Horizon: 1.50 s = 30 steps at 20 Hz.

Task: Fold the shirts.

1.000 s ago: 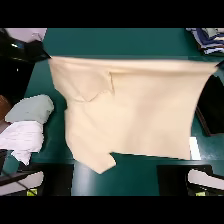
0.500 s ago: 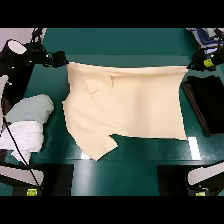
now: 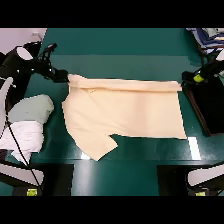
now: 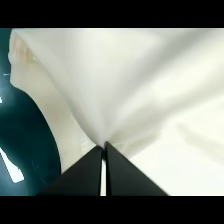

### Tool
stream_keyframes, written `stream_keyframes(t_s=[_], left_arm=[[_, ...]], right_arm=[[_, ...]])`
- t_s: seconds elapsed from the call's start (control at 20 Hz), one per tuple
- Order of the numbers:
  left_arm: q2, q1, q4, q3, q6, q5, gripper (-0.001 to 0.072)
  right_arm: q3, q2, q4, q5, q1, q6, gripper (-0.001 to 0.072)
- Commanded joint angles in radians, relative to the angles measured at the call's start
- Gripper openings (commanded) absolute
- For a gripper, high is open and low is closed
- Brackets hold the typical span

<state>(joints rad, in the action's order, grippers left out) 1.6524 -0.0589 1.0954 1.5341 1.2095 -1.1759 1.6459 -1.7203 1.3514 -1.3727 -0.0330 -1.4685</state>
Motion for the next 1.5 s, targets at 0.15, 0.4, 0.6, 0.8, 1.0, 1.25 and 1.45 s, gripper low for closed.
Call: stream_keyframes(t_s=[0.15, 0.4, 0.6, 0.8, 1.0, 1.25, 1.45], left_arm=[[0.001, 0.0, 0.055, -0.097, 0.021, -0.055, 0.0023], [0.001, 0.0, 0.063, -0.106, 0.091, -0.062, 0.0476], [-0.033, 0.0, 0.173, -0.099, 0.162, -0.174, 0.0517], [-0.24, 0.001, 0.223, -0.296, 0.209, -0.217, 0.0517], [-0.52, 0.003, 0.06, -0.714, 0.235, -0.171, 0.0517], [-0.69, 0.003, -0.132, -1.052, 0.23, -0.079, 0.0518], [-0.69, 0.003, -0.235, -1.137, 0.188, 0.022, 0.0518]], right_arm=[[-0.227, 0.077, 0.029, 0.05, 0.012, 0.012, 0.0015], [-0.243, 0.1, 0.009, 0.038, 0.012, 0.011, 0.0132], [-0.245, 0.124, -0.051, -0.046, -0.042, 0.011, 0.0256], [-0.361, 0.275, -0.051, -0.068, -0.099, 0.034, 0.0256], [-0.517, 0.427, -0.056, -0.06, -0.136, 0.058, 0.0274], [-0.592, 0.486, -0.211, -0.062, -0.2, 0.09, 0.0412], [-0.592, 0.486, -0.241, -0.063, -0.207, 0.09, 0.0411]])
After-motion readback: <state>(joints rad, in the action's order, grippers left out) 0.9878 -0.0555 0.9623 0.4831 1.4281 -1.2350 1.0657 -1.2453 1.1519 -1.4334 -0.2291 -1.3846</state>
